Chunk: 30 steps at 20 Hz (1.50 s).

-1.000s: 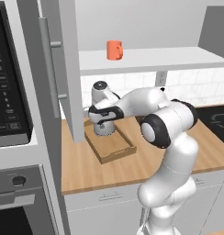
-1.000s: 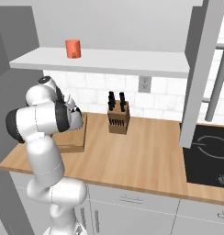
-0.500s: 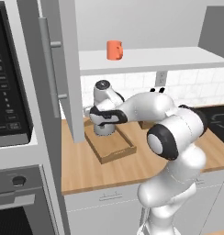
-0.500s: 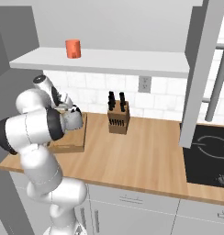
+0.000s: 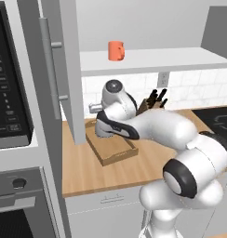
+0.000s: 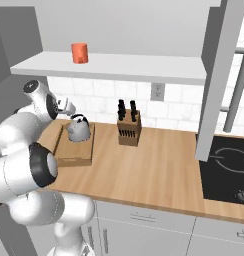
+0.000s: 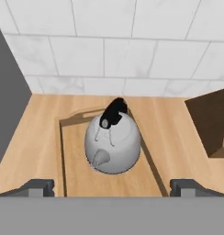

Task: Pick the kettle from the counter and place it on the tray. Then pick the mug from the cabinet and place it on the tray. Then close the cabinet doors.

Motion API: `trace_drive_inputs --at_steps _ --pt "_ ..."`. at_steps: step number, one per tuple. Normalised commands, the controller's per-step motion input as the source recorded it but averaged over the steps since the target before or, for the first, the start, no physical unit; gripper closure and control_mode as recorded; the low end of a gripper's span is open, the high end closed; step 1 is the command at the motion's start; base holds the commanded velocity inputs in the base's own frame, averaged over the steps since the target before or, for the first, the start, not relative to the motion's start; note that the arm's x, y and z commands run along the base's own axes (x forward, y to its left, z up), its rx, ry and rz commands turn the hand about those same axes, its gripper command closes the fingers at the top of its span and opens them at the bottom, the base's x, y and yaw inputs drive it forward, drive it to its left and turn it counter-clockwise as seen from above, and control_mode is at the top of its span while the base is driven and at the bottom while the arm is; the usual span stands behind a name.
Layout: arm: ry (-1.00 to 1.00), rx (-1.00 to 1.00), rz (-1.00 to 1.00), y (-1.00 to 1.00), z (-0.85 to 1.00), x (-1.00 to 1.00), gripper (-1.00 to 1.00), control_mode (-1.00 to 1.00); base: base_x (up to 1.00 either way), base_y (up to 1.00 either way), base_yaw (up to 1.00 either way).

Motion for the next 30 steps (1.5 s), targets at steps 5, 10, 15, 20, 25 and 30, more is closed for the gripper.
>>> trace_drive_inputs --at_steps 5,10,15,20,25,30 --pt "-0.09 0.07 0.02 -0.39 0.71 -0.42 -1.00 -1.00 0.00 0.00 0.00" --pt "0.00 0.06 0.07 -0.40 0.82 -0.47 -1.00 -1.00 0.00 0.00 0.00" --pt "0.00 0.01 0.10 -0.29 0.87 -0.43 -1.00 -1.00 0.00 0.00 0.00" --pt "0.00 -0.05 0.06 -0.27 0.83 -0.23 -1.00 -1.00 0.00 0.00 0.00" --pt "-0.15 -0.09 0.12 -0.27 0.69 -0.02 -1.00 -1.00 0.00 0.00 0.00" --pt "-0.21 -0.04 0.11 -0.21 0.66 0.16 -1.00 -1.00 0.00 0.00 0.00"
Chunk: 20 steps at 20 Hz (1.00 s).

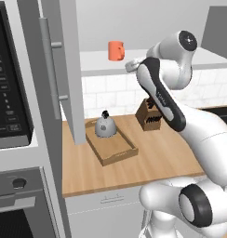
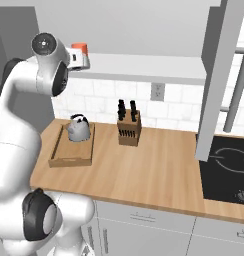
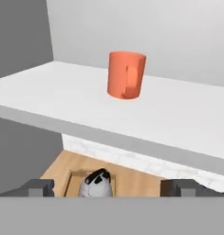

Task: Pick the kettle from the counter and place it on the tray. Then pick the mug from the cabinet and place it on the tray. Then close the cabinet doors.

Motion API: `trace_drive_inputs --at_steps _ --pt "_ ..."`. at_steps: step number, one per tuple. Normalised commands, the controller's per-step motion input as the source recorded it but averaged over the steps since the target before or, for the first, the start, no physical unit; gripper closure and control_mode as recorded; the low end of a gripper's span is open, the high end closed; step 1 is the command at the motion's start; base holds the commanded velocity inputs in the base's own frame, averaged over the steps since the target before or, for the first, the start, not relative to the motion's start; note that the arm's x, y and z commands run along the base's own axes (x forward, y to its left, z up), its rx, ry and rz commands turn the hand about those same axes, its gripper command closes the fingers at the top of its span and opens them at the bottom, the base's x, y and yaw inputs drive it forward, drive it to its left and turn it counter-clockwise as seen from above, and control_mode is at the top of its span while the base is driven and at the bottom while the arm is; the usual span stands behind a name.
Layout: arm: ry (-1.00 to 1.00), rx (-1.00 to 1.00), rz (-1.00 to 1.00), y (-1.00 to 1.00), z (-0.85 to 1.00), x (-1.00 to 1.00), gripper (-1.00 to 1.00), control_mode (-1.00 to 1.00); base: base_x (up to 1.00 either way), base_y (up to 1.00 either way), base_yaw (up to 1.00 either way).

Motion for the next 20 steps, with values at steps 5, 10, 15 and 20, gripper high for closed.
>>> trace_drive_inputs --at_steps 5,10,15,20 --pt "-0.03 0.00 0.01 -0.05 0.45 0.50 -1.00 -1.00 0.00 0.00 0.00" --pt "0.00 0.00 0.00 0.01 0.15 0.58 -1.00 -1.00 0.00 0.00 0.00" --pt "0.01 0.00 0.00 0.02 -0.02 0.46 -1.00 -1.00 0.00 0.00 0.00" --pt "0.03 0.00 0.00 0.08 -0.18 0.33 -1.00 -1.00 0.00 0.00 0.00"
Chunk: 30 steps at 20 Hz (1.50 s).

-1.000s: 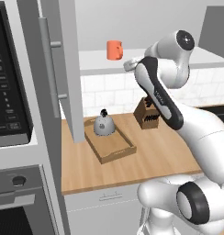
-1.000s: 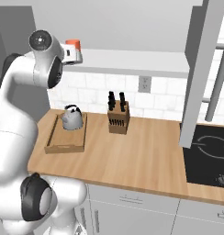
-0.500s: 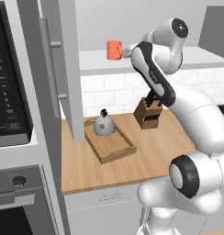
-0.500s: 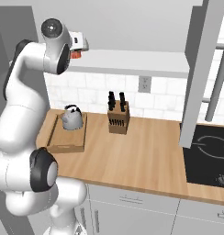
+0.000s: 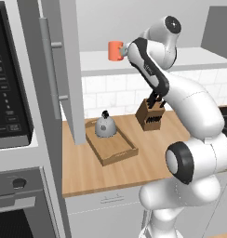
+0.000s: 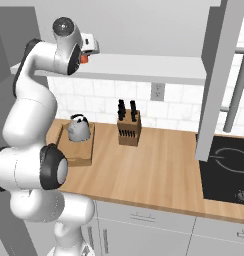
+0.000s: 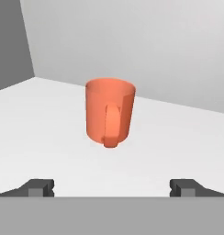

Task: Pick the kettle from the counter and place it on the tray. Then pick the mug from the cabinet and place it on the tray. Then close the cabinet doors.

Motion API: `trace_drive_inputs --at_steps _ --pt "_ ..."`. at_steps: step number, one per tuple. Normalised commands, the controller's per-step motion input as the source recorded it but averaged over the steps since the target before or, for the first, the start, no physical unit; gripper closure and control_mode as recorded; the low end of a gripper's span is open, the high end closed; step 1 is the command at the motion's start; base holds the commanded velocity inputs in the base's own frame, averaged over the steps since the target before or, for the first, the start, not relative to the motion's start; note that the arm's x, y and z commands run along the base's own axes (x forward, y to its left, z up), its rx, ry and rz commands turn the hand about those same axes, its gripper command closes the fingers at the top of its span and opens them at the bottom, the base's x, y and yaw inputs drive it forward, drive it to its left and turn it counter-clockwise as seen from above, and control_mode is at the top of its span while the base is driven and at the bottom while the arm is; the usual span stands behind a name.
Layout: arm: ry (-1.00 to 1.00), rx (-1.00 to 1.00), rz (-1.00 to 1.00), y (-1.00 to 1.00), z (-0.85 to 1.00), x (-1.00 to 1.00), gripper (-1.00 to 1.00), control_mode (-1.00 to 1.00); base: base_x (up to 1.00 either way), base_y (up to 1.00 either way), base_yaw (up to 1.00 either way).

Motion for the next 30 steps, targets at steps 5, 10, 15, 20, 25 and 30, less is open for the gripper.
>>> trace_drive_inputs --at_steps 5,10,15,20,25,30 --pt "0.00 0.01 0.00 0.11 -0.09 0.46 -1.00 -1.00 0.00 0.00 0.00" --pt "0.02 0.03 0.00 0.08 -0.03 0.52 -1.00 -1.00 0.00 0.00 0.00" --pt "0.09 0.04 0.02 0.09 -0.04 0.46 -1.00 -1.00 0.00 0.00 0.00" --pt "0.06 0.00 0.05 0.06 -0.08 0.29 -1.00 -1.00 0.00 0.00 0.00" --pt "0.00 0.00 0.05 0.05 -0.14 0.28 -1.00 -1.00 0.00 0.00 0.00" --pt "0.00 0.00 0.05 0.08 -0.07 0.05 1.00 -1.00 0.00 0.00 0.00"
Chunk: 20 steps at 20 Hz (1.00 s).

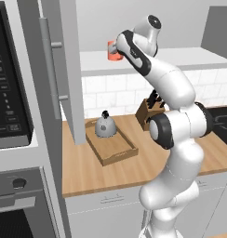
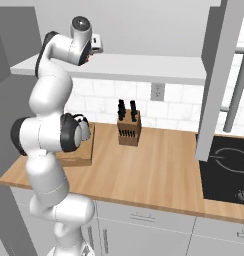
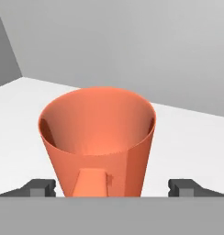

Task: Pick the kettle from the counter and place it on the tray. Then pick the mug from the cabinet and place it on the tray. Then close the cabinet doors.

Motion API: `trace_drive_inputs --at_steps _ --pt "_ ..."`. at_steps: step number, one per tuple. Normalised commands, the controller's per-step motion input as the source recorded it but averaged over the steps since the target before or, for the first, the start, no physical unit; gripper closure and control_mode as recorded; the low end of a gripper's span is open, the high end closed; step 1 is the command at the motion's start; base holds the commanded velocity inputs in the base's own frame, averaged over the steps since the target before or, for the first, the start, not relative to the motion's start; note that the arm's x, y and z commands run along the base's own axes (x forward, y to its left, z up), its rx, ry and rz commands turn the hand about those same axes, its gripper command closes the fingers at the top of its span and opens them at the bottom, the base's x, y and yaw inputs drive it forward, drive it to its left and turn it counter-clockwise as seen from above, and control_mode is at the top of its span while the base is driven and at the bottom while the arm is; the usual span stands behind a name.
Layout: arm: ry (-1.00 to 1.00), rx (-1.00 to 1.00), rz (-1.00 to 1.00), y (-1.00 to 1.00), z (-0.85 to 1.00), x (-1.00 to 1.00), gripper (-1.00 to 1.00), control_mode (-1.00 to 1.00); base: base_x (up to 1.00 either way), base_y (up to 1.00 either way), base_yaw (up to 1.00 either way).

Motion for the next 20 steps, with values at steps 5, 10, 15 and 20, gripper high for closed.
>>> trace_drive_inputs --at_steps 5,10,15,20 --pt "0.00 0.00 0.00 0.08 -0.06 0.00 1.00 -1.00 0.00 0.00 0.00" --pt "0.00 0.00 0.00 0.00 -0.17 0.00 1.00 -1.00 0.00 0.00 0.00" --pt "0.00 0.00 0.02 0.00 -0.05 -0.08 1.00 -1.00 0.00 0.00 0.00" --pt "0.00 0.05 0.05 0.00 0.06 -0.74 1.00 -1.00 0.00 0.00 0.00"
